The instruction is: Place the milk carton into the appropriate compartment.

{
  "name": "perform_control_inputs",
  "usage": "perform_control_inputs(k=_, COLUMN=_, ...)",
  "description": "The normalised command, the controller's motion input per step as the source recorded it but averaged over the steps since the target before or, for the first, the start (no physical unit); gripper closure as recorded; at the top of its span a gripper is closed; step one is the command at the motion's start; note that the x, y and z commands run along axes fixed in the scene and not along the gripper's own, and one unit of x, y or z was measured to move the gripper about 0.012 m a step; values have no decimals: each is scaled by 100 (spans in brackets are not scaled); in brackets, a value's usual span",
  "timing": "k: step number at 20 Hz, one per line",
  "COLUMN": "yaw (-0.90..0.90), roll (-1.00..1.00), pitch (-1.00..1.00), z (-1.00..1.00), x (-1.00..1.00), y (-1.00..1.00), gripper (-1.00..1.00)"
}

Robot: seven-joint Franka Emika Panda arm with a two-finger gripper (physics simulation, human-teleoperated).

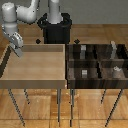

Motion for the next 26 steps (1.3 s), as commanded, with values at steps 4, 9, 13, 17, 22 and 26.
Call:
perform_control_inputs(k=4, yaw=0, roll=0, pitch=0, z=0, x=0, y=75, gripper=100)
perform_control_inputs(k=9, yaw=0, roll=0, pitch=0, z=0, x=0, y=100, gripper=100)
perform_control_inputs(k=13, yaw=0, roll=0, pitch=0, z=0, x=0, y=100, gripper=100)
perform_control_inputs(k=17, yaw=0, roll=0, pitch=0, z=0, x=0, y=100, gripper=100)
perform_control_inputs(k=22, yaw=0, roll=0, pitch=0, z=0, x=0, y=100, gripper=100)
perform_control_inputs(k=26, yaw=0, roll=0, pitch=0, z=0, x=0, y=100, gripper=100)
